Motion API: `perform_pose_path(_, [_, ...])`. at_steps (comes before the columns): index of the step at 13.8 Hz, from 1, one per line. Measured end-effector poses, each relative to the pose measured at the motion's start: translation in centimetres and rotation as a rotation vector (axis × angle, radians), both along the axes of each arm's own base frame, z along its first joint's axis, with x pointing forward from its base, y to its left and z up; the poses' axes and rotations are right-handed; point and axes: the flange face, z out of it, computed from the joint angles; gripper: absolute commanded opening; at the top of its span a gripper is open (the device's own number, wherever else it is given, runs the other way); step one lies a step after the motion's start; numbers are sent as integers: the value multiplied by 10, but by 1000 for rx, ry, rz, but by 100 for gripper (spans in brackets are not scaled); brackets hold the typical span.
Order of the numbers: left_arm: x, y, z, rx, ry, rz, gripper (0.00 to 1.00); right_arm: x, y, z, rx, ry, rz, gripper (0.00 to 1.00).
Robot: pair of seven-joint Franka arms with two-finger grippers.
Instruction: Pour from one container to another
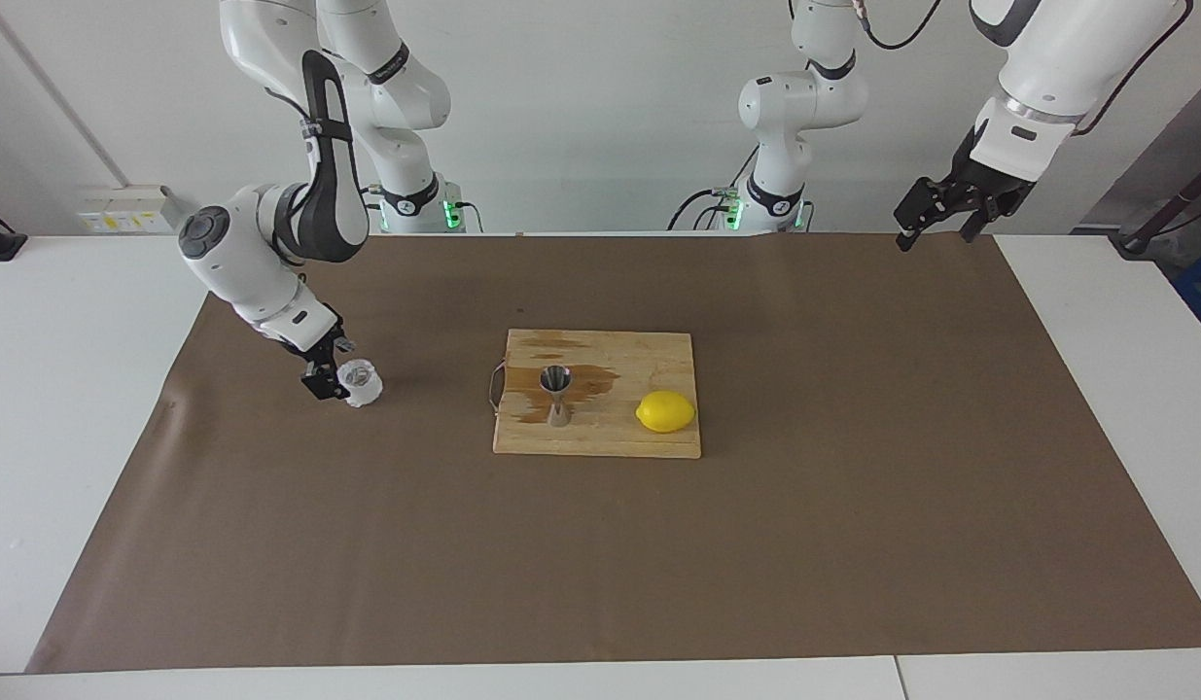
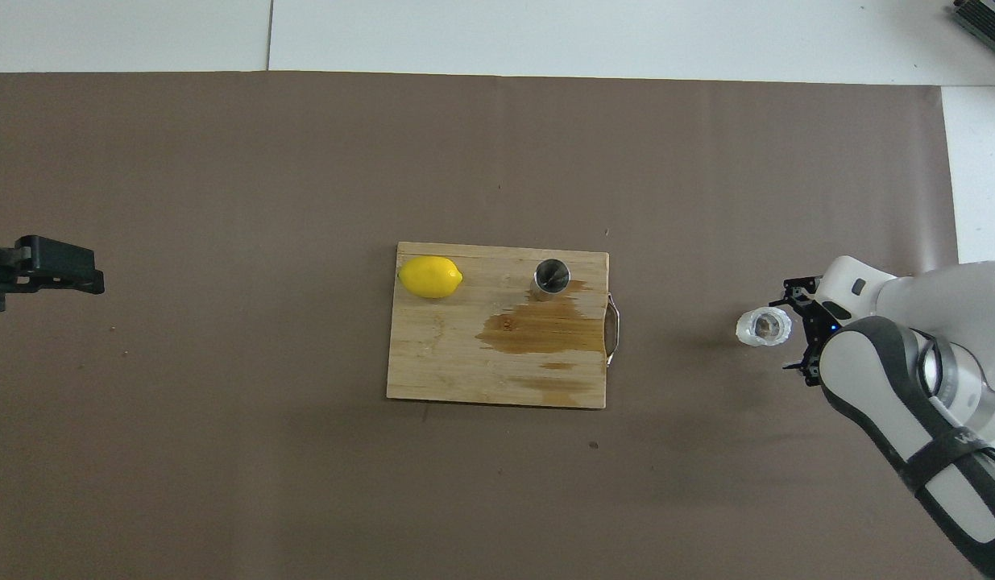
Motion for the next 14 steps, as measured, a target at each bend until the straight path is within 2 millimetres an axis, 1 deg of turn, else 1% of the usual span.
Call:
perform_pose_path(2, [2,0,-3,0,-8,3,100,-2,0,-6,6,2,-9,100])
perform_pose_path(4, [7,0,-9,-1,-36,4,100,-2,1,-16,35,1,-18,100])
perform_pose_path(6, [7,0,-14,-1,-33,5,100,-3,1,-24,46,2,-19,100])
perform_pose_path(7, [7,0,-14,-1,-32,5,100,-2,1,-26,46,4,-20,95])
perform_pose_path(9, [7,0,-13,-1,-34,5,100,-2,1,-26,49,3,-23,60])
perform_pose_path(10, [7,0,-13,-1,-34,5,100,-2,1,-26,55,3,-30,40])
perform_pose_path(11, [6,0,-13,-1,-35,5,100,-2,1,-26,62,1,-39,28])
perform_pose_path(12, [6,0,-12,-1,-36,5,100,-2,2,-26,68,0,-46,26])
perform_pose_path(14, [6,0,-12,-1,-36,5,100,-2,2,-25,77,-2,-56,26])
